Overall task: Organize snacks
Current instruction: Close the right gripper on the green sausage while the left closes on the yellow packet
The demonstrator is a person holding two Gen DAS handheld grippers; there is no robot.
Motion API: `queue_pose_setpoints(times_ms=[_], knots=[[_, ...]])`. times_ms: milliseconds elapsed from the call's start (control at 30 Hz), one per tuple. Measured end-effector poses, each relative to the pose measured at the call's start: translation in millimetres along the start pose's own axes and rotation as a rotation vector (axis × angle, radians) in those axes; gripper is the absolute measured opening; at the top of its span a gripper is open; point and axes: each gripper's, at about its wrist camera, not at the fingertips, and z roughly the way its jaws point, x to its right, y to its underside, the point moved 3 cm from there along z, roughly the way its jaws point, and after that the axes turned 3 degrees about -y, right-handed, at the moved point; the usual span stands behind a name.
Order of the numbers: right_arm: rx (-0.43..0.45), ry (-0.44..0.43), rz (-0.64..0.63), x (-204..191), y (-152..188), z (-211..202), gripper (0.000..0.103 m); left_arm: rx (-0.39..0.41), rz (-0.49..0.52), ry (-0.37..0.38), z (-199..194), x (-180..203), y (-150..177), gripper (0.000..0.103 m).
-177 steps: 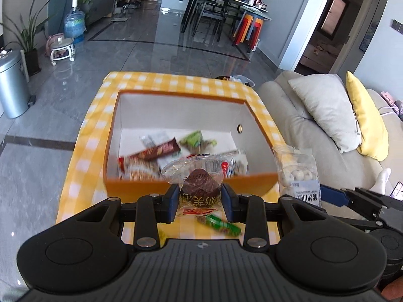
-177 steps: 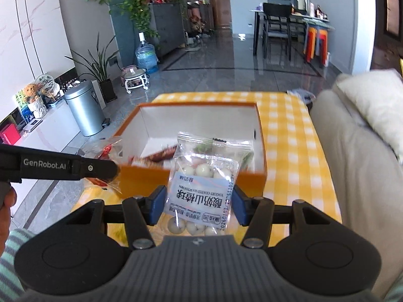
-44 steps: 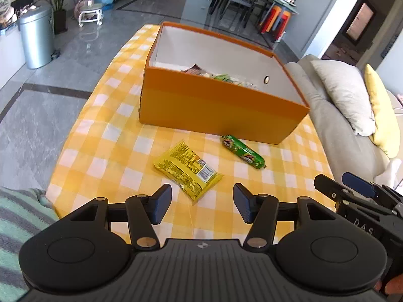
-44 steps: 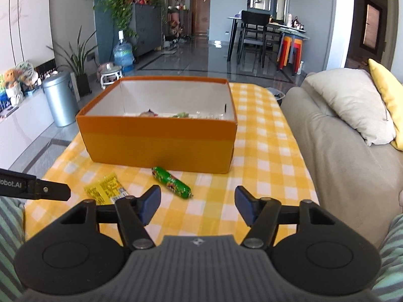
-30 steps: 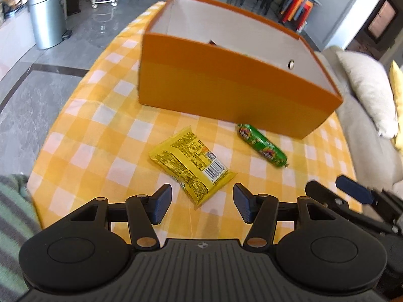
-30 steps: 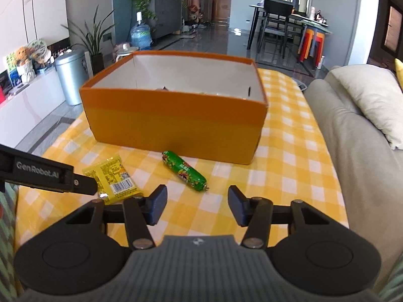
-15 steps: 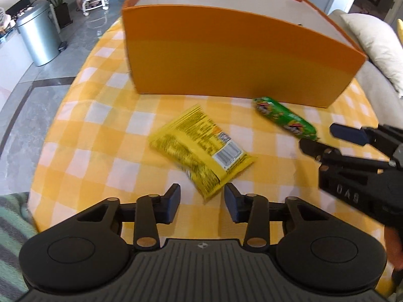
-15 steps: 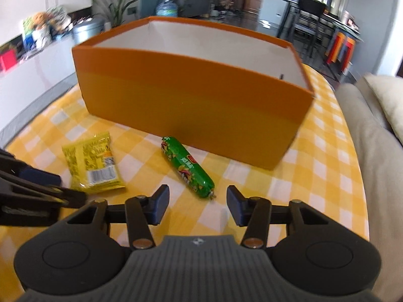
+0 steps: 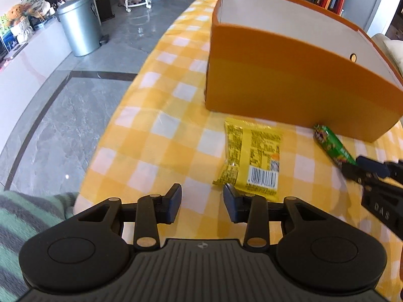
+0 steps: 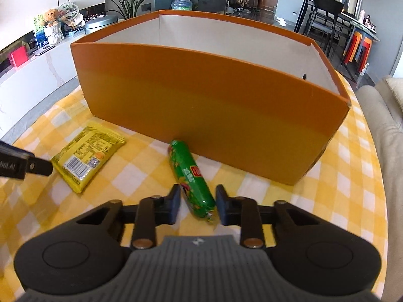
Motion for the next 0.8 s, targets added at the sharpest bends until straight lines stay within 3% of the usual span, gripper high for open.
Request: queue_pose_setpoints(times_ms=[33,100,267,467,800], knots=[[0.0,-0.003,0.005,-2,1,-2,0.02,0.006,0.004,0.005,-1,0,-1,0.05],[0.004,-0.017,0.019,-5,1,-6,0.02,0.021,0.013,0.027,-6,2,-4,0.064],[0.007,-0.043,0.036,-11,-1,-9,0.022,0.06,0.105,0.064,-14,19,-11,0.079],[0.01,-0.044,0.019,-15,-9,-5,0.033,0.034,0.159,0.095,1,37,-20,0.081],[-0.018,-0.088,-0.036,-10,-24,14,0.033,0.017,0.197,0.111,27,51,-20,0.081]])
